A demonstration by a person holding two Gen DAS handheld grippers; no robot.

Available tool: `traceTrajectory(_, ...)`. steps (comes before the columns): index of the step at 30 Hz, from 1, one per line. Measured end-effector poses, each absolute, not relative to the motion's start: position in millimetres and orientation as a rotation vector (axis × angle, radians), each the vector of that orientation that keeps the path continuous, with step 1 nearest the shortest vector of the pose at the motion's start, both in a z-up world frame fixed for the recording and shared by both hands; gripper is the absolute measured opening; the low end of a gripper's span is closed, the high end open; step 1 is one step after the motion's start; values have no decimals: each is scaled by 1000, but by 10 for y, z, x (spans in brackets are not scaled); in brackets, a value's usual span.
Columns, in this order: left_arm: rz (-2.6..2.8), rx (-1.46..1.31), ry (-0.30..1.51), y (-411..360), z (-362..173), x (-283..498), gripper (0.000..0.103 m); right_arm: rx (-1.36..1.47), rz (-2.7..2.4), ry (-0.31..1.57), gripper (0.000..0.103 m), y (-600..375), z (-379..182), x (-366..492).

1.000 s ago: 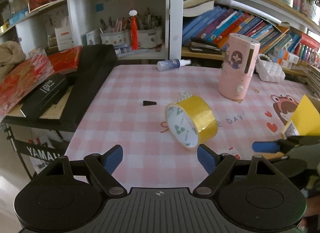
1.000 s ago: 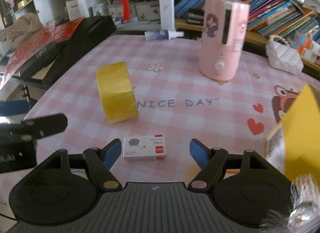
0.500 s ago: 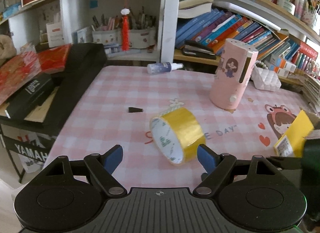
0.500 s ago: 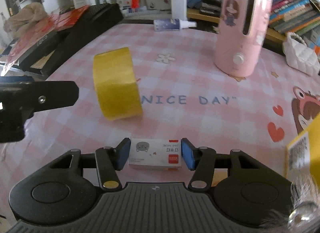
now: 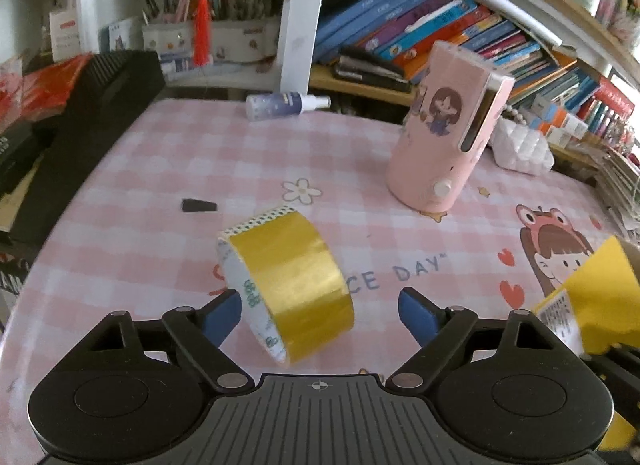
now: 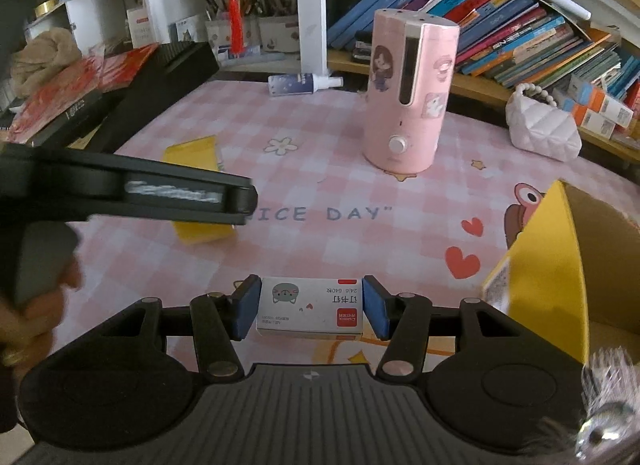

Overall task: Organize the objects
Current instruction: 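Grasp the yellow tape roll with the left tool while the right tool grasps the small white box, then carry the tape roll and small white box over the yellow box with both tools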

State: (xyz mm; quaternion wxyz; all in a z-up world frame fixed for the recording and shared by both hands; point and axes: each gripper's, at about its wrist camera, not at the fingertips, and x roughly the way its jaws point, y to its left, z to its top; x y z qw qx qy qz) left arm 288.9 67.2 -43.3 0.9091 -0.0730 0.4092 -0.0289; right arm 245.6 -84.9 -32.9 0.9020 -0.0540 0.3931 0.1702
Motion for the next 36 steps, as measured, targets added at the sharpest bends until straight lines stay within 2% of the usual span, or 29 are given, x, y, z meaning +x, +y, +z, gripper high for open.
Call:
traceTrajectory(1, -55, -151, 850, 662, -460, 2919, 84, -113, 352, 812, 52, -862, -325, 2449)
traceTrajectory(2, -50, -150, 852, 652, -484, 2942, 77, -116, 353, 810, 52, -868, -324, 2443)
traceTrajectory(4, -42, -140, 863, 643, -536, 2977, 56, -117, 357, 808, 52, -876, -318, 2435)
traceTrajectory(5, -45, -137, 877, 644, -571, 2997, 37, -119, 362, 804, 52, -871, -314, 2429)
traceTrajectory(11, -70, -133, 823, 680, -469, 2864, 31, -120, 363, 797, 52, -866, -303, 2403)
traceTrajectory(15, -104, -173, 817, 750, -385, 2734, 8, -100, 354, 802, 52, -868, -298, 2391)
traceTrajectory(18, -143, -137, 802, 740, -354, 2595, 5, -89, 342, 800, 52, -867, -287, 2371)
traceTrajectory(36, -157, -177, 724, 1018, 44, 1482, 5, -67, 300, 736, 52, -875, -17, 1805)
